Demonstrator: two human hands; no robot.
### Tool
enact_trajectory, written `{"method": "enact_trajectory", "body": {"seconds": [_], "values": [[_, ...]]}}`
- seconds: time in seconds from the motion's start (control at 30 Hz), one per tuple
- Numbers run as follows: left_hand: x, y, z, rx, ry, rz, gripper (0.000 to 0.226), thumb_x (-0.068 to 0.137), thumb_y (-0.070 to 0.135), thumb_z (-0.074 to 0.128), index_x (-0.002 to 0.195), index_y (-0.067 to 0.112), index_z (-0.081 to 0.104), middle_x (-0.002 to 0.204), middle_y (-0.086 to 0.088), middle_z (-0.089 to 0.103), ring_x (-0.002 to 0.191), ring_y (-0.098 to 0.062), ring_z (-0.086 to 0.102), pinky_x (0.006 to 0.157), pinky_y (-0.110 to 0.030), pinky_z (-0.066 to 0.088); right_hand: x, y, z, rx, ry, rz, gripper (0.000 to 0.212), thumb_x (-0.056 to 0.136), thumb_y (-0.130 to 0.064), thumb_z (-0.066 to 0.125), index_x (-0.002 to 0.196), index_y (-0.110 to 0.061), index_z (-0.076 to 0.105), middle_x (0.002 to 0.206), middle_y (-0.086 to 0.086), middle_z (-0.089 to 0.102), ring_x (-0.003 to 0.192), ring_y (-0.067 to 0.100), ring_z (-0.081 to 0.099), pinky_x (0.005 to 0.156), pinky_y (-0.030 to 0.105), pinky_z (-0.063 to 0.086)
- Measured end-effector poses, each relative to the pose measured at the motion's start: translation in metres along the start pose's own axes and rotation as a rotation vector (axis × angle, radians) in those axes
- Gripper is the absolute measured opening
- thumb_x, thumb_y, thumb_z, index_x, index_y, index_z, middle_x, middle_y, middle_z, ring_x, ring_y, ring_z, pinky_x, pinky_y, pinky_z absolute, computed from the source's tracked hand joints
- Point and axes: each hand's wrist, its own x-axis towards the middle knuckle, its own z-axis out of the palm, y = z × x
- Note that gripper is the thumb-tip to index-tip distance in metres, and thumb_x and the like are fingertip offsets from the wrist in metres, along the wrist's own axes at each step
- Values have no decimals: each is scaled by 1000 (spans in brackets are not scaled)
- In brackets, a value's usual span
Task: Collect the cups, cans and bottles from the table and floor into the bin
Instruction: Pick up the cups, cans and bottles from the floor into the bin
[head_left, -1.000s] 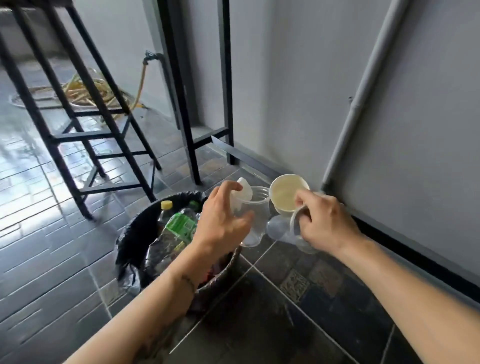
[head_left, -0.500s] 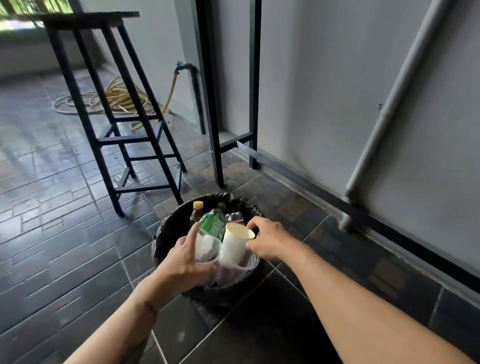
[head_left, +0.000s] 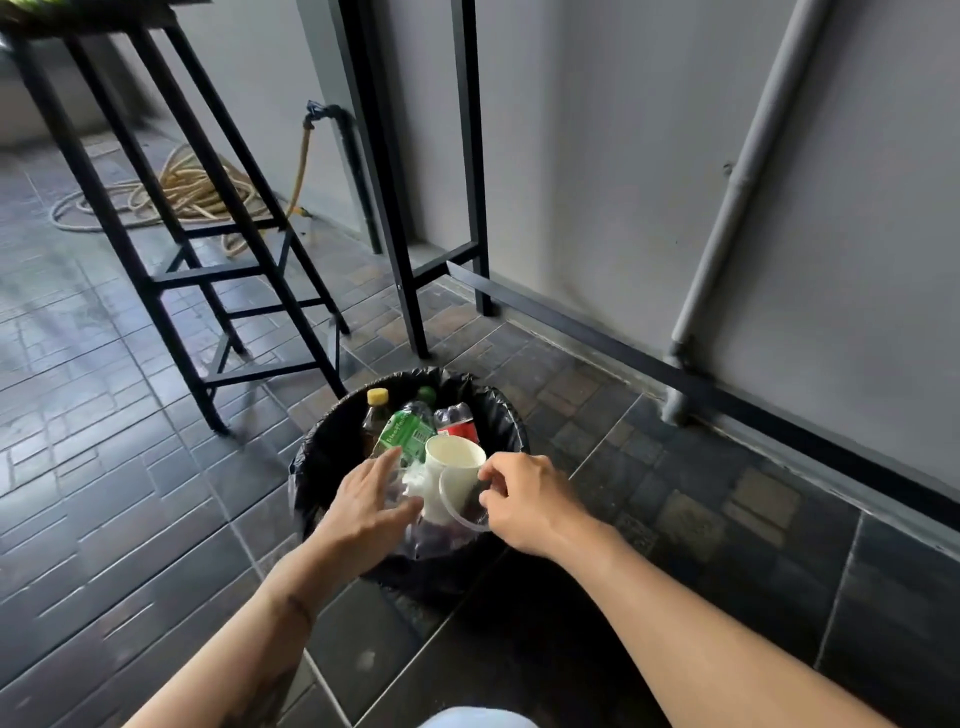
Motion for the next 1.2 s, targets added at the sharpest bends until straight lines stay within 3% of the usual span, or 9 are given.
{"method": "enact_trajectory", "body": {"seconds": [0.1, 0.23, 0.37, 0.43, 0.53, 0.8, 0.97, 1.1, 1.2], "values": [[2, -7, 0, 148, -65, -86, 118, 54, 74, 32, 159, 21, 25, 158, -7, 32, 147, -23, 23, 119, -40, 21, 1, -1, -1, 10, -15, -29, 32, 84, -26, 56, 114, -29, 66, 109, 0, 69, 101, 25, 64, 89, 38, 54], [-5, -11, -4, 222, -58, -119, 114, 57, 78, 26, 159, 26, 24, 161, -6, 30, 151, -24, 18, 120, -47, 21, 1, -2, -19, 34, -231, -47, 44, 85, -11, 50, 123, -31, 64, 112, -10, 65, 107, 13, 60, 94, 29, 49], [-14, -9, -12, 89, 250, -4, 75, 80, 59, 44, 142, 18, 54, 140, -6, 57, 130, -23, 49, 105, -37, 37, 4, 4, -29, 134, -202, -12, 47, 84, 0, 44, 112, -30, 68, 109, -10, 67, 104, 12, 62, 85, 26, 51], [-12, -11, -18, 64, 422, -1, 45, 92, 33, 57, 133, 16, 61, 133, -6, 62, 123, -24, 53, 100, -35, 37, 8, 10, -32, 189, -88, 19, 43, 85, 0, 45, 107, -29, 68, 105, -9, 68, 99, 13, 64, 77, 25, 50], [-4, -19, -28, 37, 574, -42, 34, 94, 16, 60, 127, 17, 64, 128, -7, 62, 119, -28, 55, 98, -40, 41, 16, 21, -35, 241, 50, 60, 29, 89, -10, 54, 108, -29, 66, 105, -6, 66, 96, 15, 62, 70, 21, 47], [12, -46, -35, 13, 519, -169, 53, 91, 16, 55, 144, 22, 54, 153, -1, 44, 139, -25, 41, 114, -44, 32, 39, 35, -14, 299, 189, 101, 56, 92, -19, 55, 146, -23, 41, 151, 4, 42, 135, 24, 43, 108, 36, 36], [14, -58, -15, -144, 517, -183, 61, 84, 15, 50, 143, 24, 57, 155, 10, 45, 141, -17, 44, 115, -27, 30, 54, 32, 20, 272, 257, 49, 63, 96, -1, 41, 156, -13, 26, 164, 3, 22, 150, 17, 20, 114, 18, 11], [12, -70, -2, -308, 512, -206, 83, 62, 12, 40, 140, 33, 57, 152, 27, 42, 133, -20, 54, 109, -58, 43, 57, 30, 39, 331, 367, -2, 68, 86, 15, 35, 150, -5, 37, 159, 9, 34, 147, 19, 29, 110, 10, 12], [9, -66, 5, -407, 512, -214, 89, 56, 5, 38, 138, 30, 60, 138, 47, 41, 131, -18, 55, 106, -59, 45, 55, 34, 37, 448, 420, 46, 71, 76, 15, 34, 142, -4, 51, 151, 10, 46, 142, 21, 40, 114, 18, 24]]}}
